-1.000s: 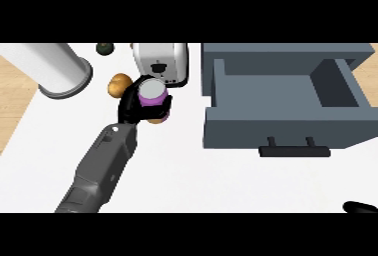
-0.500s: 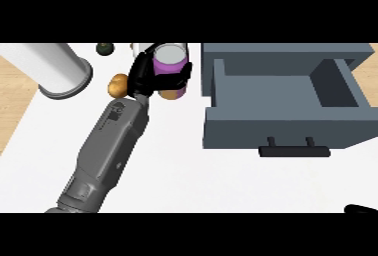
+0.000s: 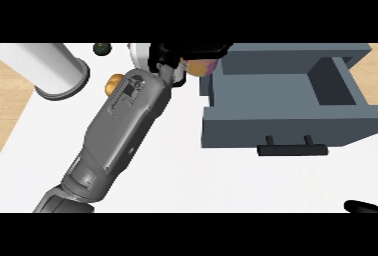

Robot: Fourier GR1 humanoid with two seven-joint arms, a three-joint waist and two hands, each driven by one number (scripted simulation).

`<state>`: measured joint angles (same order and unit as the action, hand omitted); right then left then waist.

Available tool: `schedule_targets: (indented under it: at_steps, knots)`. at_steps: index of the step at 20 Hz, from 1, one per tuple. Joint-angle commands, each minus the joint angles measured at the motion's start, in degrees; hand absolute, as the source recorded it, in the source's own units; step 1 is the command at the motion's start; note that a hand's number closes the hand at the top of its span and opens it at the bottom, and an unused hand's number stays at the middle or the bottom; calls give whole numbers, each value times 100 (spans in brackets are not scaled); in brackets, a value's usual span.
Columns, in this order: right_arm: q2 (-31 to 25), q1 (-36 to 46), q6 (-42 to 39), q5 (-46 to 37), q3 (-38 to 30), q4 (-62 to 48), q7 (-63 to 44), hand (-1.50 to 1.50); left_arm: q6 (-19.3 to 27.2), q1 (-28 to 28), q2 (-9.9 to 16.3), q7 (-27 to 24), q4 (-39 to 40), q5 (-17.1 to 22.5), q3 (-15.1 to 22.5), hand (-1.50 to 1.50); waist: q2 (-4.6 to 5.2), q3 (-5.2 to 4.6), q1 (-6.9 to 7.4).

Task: Pick up the can, place it into the drawer and close the drawer

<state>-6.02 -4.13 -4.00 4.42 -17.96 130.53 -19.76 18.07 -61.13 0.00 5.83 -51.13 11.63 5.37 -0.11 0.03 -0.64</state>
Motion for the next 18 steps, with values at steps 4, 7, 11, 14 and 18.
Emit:
schedule_targets:
  at_steps: [4,7,11,14,18]
  knots:
    - [-59,-55,-145,186,-214,-217,247,-150,562,-1048,0,666,304,152,304,150,20,2,-67]
    - [-64,155,-116,125,-139,-433,360,-150,580,-1544,0,178,1212,336,238,150,63,4,-174]
    - [-43,152,-69,4,-27,-328,232,-150,730,-1925,0,484,1400,540,576,150,45,4,-158]
    - [-105,422,17,11,24,-273,48,-150,1006,-2363,0,522,1882,845,760,150,71,7,-278]
    - [24,292,77,-162,208,-21,5,-150,842,-2855,0,547,2358,953,657,150,78,6,-270]
